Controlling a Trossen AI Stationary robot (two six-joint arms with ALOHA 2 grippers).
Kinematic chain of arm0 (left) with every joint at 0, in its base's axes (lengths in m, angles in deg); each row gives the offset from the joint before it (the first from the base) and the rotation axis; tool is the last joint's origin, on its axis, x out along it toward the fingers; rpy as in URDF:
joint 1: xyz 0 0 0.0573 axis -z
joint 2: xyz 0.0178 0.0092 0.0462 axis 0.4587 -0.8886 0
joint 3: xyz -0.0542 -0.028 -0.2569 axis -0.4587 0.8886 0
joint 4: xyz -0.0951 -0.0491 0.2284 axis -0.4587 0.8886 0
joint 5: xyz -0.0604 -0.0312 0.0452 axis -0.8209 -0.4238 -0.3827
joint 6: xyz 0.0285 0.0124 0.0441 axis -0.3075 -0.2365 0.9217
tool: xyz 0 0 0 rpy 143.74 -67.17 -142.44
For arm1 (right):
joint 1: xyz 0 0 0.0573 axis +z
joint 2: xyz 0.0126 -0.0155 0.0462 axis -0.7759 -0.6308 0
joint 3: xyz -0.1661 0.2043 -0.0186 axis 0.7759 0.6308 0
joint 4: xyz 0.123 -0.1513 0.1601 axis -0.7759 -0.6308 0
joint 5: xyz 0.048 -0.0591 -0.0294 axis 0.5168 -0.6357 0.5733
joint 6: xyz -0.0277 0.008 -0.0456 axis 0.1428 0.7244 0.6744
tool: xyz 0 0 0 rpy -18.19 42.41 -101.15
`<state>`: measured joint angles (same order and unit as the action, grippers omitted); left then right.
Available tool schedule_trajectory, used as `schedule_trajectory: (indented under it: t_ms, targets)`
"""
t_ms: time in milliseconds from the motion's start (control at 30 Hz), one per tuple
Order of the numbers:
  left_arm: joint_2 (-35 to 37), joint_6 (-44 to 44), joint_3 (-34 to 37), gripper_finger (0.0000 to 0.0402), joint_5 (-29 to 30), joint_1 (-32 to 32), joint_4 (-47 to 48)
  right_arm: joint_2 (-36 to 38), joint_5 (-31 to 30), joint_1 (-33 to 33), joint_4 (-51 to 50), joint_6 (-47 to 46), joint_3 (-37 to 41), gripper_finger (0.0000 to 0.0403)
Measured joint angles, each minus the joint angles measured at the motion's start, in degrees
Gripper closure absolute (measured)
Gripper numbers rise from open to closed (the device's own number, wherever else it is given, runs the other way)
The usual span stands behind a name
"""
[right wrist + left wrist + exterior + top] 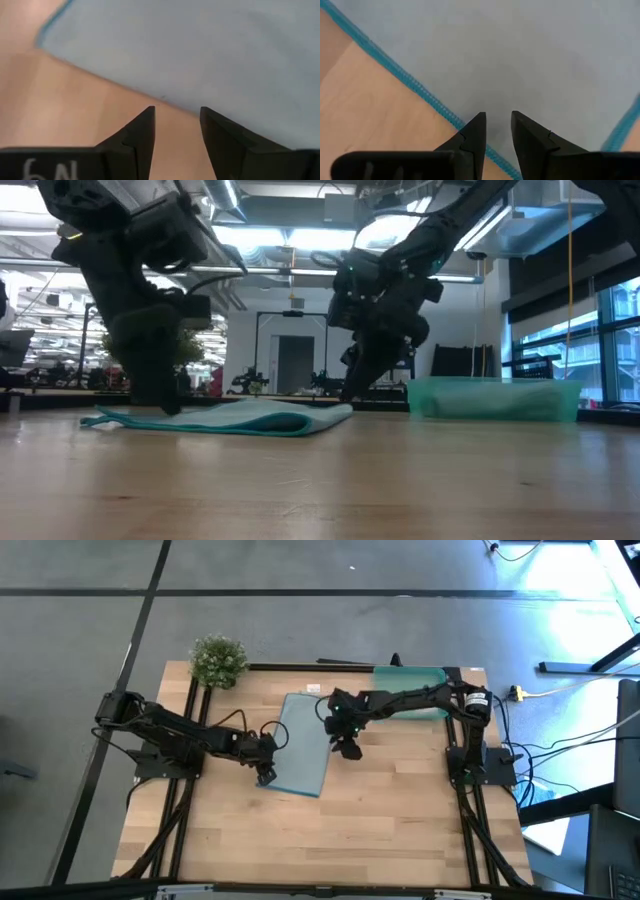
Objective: Roll microfiber towels into tight, uniform cylinder then place into a basket
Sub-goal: Roll the blue microfiber towel
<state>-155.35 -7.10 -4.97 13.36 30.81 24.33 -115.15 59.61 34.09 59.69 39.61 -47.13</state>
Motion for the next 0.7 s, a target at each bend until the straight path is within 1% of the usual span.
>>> schedule_trajectory:
  t_ms: [100, 200, 500, 633, 700]
  targets:
    - [-1.42, -0.02, -0.04, 0.0315, -0.27, 0.42, -0.25, 0.0, -4.2, 0.92, 5.13, 0.15, 1.63, 0.0246]
    - [-2.36, -0.02, -0.2, 0.0315, -0.82, 1.11, -1.34, -0.52, -5.72, 0.75, 11.93, -0.03, 3.54, 0.0246]
    - [-2.61, -1.82, -0.15, 0.0315, -1.54, 3.52, -2.93, -4.11, -5.64, -1.98, 14.9, -0.18, 3.73, 0.0246]
    - [-2.44, -2.01, 0.01, 0.0315, -1.72, 4.11, -4.81, -3.89, -5.83, -2.69, 16.56, -0.18, 3.81, 0.0246]
    - [-1.52, -1.91, 0.04, 0.0315, -0.55, 4.05, -5.79, -2.92, -6.26, -2.83, 16.3, 0.21, 3.57, 0.0246]
